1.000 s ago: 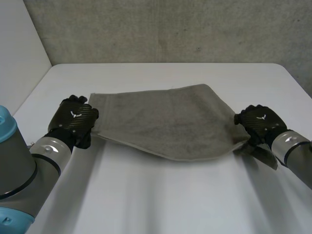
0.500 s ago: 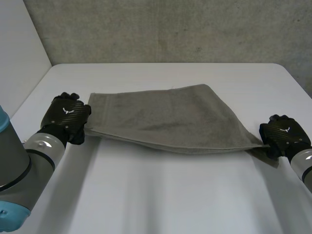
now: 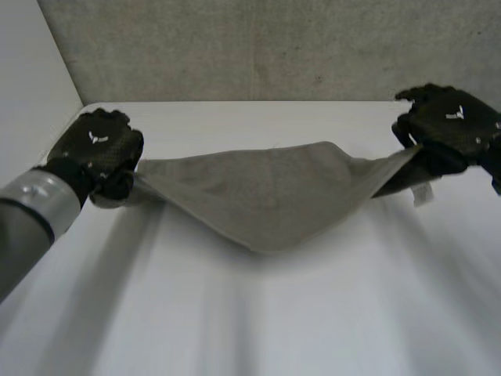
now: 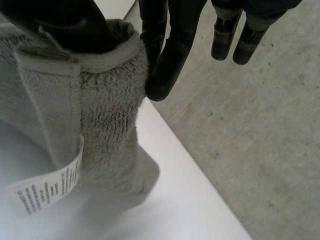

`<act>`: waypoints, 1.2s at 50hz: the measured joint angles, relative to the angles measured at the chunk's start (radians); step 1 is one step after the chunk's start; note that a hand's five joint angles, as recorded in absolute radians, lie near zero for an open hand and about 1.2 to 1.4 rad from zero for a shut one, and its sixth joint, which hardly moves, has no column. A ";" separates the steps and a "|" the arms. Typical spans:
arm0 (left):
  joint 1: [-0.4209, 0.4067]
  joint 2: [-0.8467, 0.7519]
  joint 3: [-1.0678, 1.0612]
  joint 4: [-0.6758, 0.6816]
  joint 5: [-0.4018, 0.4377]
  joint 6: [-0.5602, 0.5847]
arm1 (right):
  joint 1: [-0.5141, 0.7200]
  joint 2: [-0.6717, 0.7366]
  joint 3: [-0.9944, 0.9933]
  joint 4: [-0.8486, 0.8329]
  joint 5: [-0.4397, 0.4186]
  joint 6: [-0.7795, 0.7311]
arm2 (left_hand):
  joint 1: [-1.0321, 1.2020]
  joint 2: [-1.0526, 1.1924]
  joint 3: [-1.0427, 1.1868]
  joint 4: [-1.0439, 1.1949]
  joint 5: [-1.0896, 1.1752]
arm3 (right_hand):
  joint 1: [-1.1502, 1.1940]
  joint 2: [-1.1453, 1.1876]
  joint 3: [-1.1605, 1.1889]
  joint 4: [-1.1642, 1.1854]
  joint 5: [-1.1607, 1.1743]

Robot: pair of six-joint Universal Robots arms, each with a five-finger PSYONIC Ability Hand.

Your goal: Fold the towel.

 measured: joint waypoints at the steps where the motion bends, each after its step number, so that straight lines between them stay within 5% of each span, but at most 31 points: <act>1: 0.001 -0.032 0.032 0.002 0.000 0.003 | 0.013 0.036 -0.048 0.008 0.004 -0.010 | 0.000 0.000 0.000 0.000 0.000 | 0.000 0.000 0.000 0.000 0.000; 8: -0.003 -0.277 0.280 0.113 -0.008 0.012 | 0.125 0.284 -0.385 0.015 0.118 -0.128 | 0.000 0.000 0.000 0.000 0.000 | 0.000 0.000 0.000 0.000 0.003; 12: -0.014 -0.378 0.409 0.345 -0.013 0.009 | 0.196 0.395 -0.603 -0.085 0.292 -0.201 | 0.001 0.000 0.000 0.000 0.000 | 0.000 0.000 0.000 0.000 0.003; 16: -0.033 -0.390 0.456 0.735 -0.015 -0.003 | 0.250 0.422 -0.747 -0.302 0.491 -0.185 | 0.001 0.000 0.000 0.000 0.000 | 0.000 0.000 0.000 0.000 0.003; 23: -0.052 -0.289 0.413 1.135 -0.013 -0.058 | 0.262 0.317 -0.710 -0.507 0.554 0.003 | 0.001 0.000 0.000 0.000 0.008 | 0.000 0.000 0.000 0.000 0.006; 32: 0.000 -0.265 0.319 1.010 0.059 -0.156 | 0.215 0.243 -0.547 -0.424 0.366 0.110 | 0.001 0.000 0.000 0.000 0.010 | 0.003 0.000 0.000 0.000 0.008; 43: 0.101 -0.350 0.070 0.881 0.235 -0.142 | 0.163 0.257 -0.325 -0.240 0.142 0.053 | 0.001 0.000 0.000 0.000 0.010 | 0.004 0.000 0.000 0.000 0.008; 50: 0.144 -0.402 -0.040 0.809 0.318 -0.020 | 0.150 0.290 -0.179 -0.105 0.101 -0.156 | 0.001 0.000 0.000 0.000 0.010 | 0.004 0.001 0.000 0.000 0.008; 60: 0.177 -0.340 -0.069 0.617 0.328 0.103 | 0.129 0.266 -0.089 0.133 0.101 -0.366 | 0.001 0.000 0.000 0.000 0.010 | 0.004 0.001 0.000 0.000 0.008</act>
